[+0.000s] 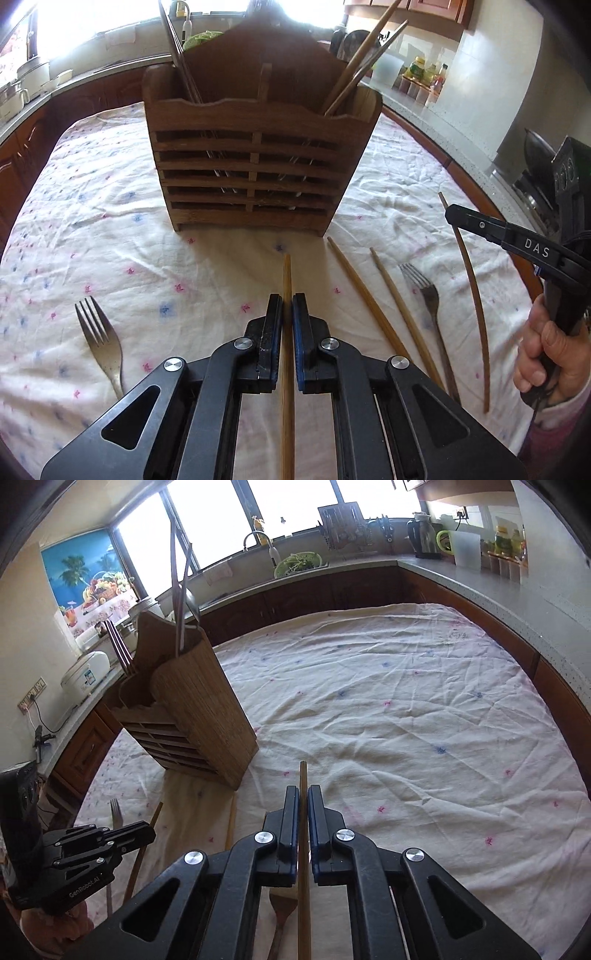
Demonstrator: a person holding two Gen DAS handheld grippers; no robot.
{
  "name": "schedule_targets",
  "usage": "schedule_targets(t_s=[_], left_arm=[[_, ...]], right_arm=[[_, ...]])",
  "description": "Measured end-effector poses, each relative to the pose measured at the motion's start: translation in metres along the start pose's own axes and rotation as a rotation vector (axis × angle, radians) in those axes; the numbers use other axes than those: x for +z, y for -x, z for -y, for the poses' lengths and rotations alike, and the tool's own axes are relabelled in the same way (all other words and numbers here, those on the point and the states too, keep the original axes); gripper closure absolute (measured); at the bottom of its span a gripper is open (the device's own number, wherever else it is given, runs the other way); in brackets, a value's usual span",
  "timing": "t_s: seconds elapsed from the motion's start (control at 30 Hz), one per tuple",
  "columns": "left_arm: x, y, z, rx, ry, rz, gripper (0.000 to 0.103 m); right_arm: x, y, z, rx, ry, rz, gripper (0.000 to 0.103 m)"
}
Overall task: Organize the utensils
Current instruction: 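Grasp a wooden chopstick with the left tool while the right grasps another wooden chopstick, then lift both wooden chopsticks and lower them into the wooden holder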
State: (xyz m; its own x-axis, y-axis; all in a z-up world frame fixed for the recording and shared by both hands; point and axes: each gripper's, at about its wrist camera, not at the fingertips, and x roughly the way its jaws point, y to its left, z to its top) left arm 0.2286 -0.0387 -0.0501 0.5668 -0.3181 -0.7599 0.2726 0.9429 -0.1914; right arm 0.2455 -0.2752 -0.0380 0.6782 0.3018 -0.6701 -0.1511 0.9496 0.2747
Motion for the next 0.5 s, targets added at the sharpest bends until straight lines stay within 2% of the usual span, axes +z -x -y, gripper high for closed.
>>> schedule_targets(t_s=[0.27, 0.5], left_arm=[[0.005, 0.067, 0.001, -0.077, 0.028, 0.132, 0.098], [0.005, 0.116, 0.001, -0.098, 0.026, 0.235, 0.098]], right_arm=[[0.01, 0.064, -0.02, 0.066, 0.004, 0.126, 0.098], [0.018, 0.112, -0.043, 0.096, 0.038, 0.232, 0.098]])
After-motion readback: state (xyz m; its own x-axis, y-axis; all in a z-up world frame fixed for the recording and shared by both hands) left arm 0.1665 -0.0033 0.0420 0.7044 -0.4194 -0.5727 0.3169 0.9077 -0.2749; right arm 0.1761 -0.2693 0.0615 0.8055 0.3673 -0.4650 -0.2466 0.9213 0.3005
